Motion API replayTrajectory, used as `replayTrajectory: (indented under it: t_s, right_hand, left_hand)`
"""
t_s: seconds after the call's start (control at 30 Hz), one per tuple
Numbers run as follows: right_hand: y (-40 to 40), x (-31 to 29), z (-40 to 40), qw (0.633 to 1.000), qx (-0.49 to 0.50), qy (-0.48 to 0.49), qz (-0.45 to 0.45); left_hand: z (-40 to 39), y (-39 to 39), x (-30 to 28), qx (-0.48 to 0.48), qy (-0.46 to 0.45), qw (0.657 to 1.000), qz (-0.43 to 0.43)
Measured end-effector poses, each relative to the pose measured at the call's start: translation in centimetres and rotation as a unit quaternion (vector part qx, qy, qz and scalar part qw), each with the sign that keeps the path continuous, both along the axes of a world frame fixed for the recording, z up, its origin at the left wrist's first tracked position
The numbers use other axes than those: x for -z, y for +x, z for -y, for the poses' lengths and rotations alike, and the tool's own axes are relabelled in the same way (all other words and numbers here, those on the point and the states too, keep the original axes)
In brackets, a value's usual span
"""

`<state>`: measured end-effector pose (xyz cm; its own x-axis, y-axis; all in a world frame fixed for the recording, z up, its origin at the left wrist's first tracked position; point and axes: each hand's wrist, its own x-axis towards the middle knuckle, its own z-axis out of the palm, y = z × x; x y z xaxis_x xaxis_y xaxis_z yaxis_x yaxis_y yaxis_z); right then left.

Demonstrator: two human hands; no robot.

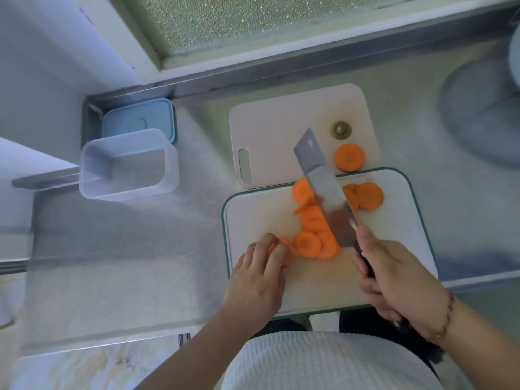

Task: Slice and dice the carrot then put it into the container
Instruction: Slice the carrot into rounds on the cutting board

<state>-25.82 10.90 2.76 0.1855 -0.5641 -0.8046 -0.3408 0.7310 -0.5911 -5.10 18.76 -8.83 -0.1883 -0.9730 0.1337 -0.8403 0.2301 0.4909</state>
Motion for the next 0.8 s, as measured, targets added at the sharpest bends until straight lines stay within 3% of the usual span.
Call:
replayTrajectory:
  t_s: [0.17, 0.43, 0.53, 0.67, 0.8]
  right_hand:
    - [-1.3, 0.0, 0.3, 1.0, 0.022, -0.012, -0.019]
    - [-2.4, 0.5, -0.4, 0.999, 0.036, -0.011, -0.033]
    - [-2.7, 0.6, -0.6, 0.999, 0.025, -0.026, -0.032]
    - [-2.9, 0.7, -0.8, 0.999, 0.027, -0.033, -0.03]
    - [-2.9, 0.9, -0.9, 0.999, 0.034, -0.032, -0.027]
  left_hand:
    - [0.0, -0.1, -0.3, -0.019, 0.007, 1.0, 0.013]
    - [4.3, -4.1, -1.4, -0.024, 0.009, 0.993, 0.117]
    - [4.6, -4.1, -1.6, -0.03, 0.017, 0.995, 0.089]
    - [5.0, -1.5, -1.8, -0.109, 0.009, 0.994, -0.022]
    - [5.1, -1.2, -2.0, -0.042, 0.05, 0.997, 0.041]
